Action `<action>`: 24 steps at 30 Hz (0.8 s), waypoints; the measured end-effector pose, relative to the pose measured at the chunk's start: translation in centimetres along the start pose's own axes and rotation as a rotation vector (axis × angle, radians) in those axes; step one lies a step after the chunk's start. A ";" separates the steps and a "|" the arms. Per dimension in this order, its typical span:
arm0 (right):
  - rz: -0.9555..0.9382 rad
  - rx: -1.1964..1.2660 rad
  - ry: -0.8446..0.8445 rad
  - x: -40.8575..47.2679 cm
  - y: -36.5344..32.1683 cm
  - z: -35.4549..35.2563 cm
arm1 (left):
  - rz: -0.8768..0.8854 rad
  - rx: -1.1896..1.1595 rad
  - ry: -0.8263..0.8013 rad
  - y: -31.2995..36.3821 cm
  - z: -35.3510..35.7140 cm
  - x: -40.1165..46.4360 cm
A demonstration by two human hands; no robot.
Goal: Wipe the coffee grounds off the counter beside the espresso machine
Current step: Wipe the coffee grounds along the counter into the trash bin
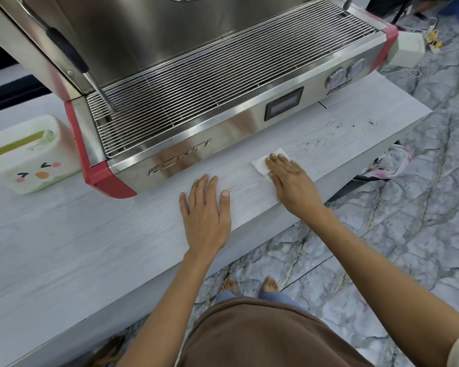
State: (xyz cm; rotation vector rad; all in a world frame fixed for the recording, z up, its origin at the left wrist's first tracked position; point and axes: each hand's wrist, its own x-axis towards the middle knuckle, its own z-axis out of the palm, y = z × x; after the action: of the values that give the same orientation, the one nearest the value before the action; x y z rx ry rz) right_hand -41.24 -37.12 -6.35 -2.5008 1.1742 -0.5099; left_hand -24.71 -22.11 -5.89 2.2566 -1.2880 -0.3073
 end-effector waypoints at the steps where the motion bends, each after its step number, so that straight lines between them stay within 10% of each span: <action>1: -0.005 0.011 0.006 0.1 0.2 -0.1 | -0.002 0.004 -0.001 0.2 0.1 0.0; 12: -0.015 0.304 0.064 -1.0 -2.1 -1.1 | -0.059 -0.099 0.048 1.6 0.7 0.0; 24: -0.244 -0.015 0.002 -4.2 -5.5 3.3 | -0.090 -0.097 0.092 1.7 0.8 0.3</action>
State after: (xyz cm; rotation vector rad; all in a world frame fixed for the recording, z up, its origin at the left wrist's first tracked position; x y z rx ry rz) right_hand -38.60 -30.06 -7.61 -2.6724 0.8805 -0.5670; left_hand -26.12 -23.34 -5.66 2.2239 -1.1036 -0.2886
